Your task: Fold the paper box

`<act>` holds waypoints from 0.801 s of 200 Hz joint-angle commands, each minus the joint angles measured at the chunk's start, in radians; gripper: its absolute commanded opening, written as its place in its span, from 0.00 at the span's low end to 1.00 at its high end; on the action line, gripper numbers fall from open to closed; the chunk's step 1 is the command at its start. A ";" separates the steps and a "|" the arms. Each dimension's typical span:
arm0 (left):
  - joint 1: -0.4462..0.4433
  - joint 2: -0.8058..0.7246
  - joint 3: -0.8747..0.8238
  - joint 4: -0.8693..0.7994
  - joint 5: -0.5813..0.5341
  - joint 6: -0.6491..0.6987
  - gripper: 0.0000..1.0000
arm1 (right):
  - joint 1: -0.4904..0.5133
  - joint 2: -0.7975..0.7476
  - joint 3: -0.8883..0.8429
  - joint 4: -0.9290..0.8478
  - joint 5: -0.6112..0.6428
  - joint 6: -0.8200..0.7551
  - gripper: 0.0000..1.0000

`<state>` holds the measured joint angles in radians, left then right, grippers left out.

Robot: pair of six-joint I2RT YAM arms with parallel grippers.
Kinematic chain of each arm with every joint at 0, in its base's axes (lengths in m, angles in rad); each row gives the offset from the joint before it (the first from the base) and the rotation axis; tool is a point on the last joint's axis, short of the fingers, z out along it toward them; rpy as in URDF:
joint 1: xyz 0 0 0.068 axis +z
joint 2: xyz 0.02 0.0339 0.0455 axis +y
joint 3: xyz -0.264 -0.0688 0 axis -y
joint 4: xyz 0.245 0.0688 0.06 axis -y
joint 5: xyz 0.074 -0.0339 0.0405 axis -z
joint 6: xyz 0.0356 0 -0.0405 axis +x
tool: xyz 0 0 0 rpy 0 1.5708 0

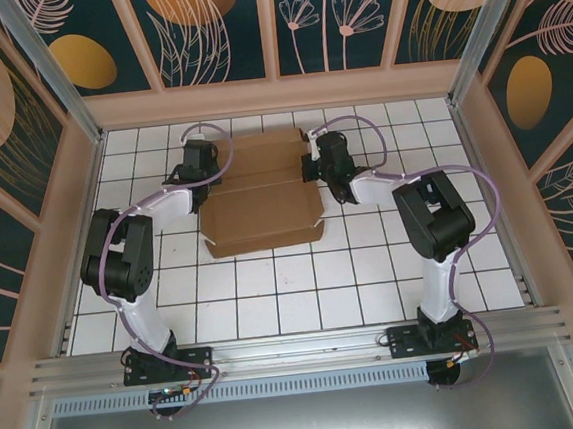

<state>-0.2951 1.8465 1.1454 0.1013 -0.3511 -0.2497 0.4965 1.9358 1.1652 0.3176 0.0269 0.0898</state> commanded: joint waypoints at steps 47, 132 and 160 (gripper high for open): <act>0.011 -0.105 -0.216 0.131 0.152 -0.167 0.10 | 0.020 -0.134 -0.155 -0.051 0.100 0.069 0.00; 0.001 -0.210 -0.349 0.265 0.240 -0.228 0.35 | 0.017 -0.175 -0.174 -0.095 0.164 0.078 0.14; 0.001 -0.231 -0.346 0.246 0.237 -0.210 0.44 | 0.014 -0.188 -0.170 -0.094 0.151 0.064 0.28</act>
<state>-0.2977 1.6558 0.7982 0.3237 -0.1204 -0.4534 0.5243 1.7874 0.9989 0.2699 0.1383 0.1493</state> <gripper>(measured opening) 0.398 0.206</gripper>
